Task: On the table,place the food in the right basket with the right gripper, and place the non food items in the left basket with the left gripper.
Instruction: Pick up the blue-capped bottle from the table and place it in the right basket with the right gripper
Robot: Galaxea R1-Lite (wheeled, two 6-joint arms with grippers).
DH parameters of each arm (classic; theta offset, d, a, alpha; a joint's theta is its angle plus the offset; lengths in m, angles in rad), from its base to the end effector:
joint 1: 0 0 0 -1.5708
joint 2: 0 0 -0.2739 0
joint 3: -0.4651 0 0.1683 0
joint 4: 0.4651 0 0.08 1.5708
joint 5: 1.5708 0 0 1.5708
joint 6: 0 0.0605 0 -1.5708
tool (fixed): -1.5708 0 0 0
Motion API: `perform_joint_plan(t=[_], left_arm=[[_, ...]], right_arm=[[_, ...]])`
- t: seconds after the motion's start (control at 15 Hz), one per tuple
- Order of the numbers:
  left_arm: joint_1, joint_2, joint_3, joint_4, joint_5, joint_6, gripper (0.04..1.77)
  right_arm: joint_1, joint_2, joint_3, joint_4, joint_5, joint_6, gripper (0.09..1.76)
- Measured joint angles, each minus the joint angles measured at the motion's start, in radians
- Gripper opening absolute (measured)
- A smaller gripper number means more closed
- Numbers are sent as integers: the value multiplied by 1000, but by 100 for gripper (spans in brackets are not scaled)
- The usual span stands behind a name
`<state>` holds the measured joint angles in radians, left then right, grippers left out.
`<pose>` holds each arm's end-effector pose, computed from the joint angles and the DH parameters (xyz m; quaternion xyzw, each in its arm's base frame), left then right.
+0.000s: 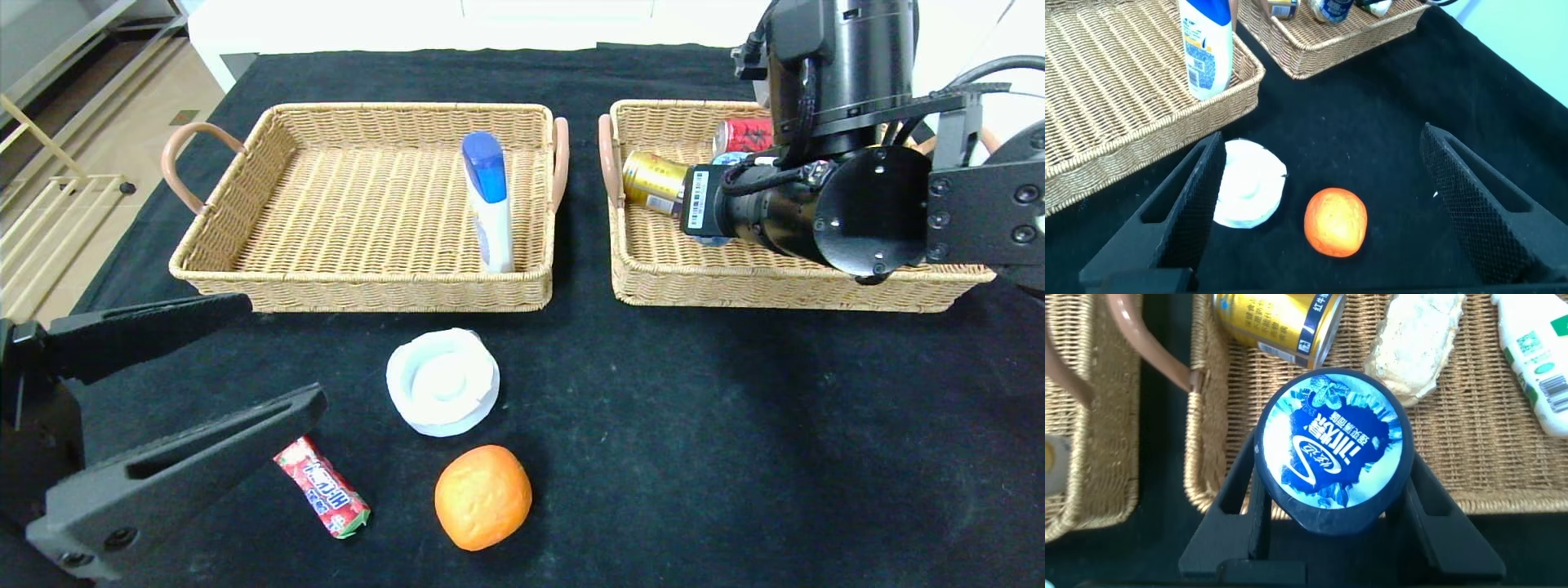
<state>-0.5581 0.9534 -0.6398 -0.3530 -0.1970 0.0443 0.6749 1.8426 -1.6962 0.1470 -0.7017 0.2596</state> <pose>0.1184 -0.0879 0.2542 0.0170 -0.0275 -0.3681 0.9292 0.3009 0.1908 0.2801 0.0360 0.1102 -0.0278 0.9929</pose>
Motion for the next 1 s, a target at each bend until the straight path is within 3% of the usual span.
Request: perform_joint_plan(t=[0.47, 0.8, 1.0], left_arm=[[-2, -2, -1, 1, -1, 0, 172], [-2, -2, -1, 1, -2, 0, 172], [-2, -2, -1, 1, -3, 0, 172]], right_arm=[[-44, 55, -23, -116, 11, -8, 85], [-54, 81, -27, -127, 9, -7, 85], [-58, 86, -28, -138, 9, -6, 111]])
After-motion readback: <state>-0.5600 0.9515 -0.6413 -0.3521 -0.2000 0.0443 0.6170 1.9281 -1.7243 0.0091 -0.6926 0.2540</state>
